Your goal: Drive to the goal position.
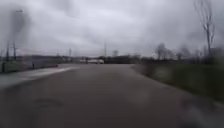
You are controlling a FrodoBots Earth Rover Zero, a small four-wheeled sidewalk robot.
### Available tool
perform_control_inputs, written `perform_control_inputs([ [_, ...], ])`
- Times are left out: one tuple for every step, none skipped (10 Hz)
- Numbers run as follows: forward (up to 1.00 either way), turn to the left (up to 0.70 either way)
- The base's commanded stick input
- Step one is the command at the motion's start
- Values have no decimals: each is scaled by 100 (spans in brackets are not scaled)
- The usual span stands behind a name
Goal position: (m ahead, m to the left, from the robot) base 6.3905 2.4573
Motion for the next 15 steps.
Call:
perform_control_inputs([
  [100, -1],
  [100, -1],
  [100, -1],
  [100, -1],
  [100, -1],
  [100, -1],
  [100, -1],
  [100, -1],
  [100, -1],
  [100, -1],
  [100, -1],
  [100, -1],
  [100, -1],
  [100, -1],
  [100, -1],
])
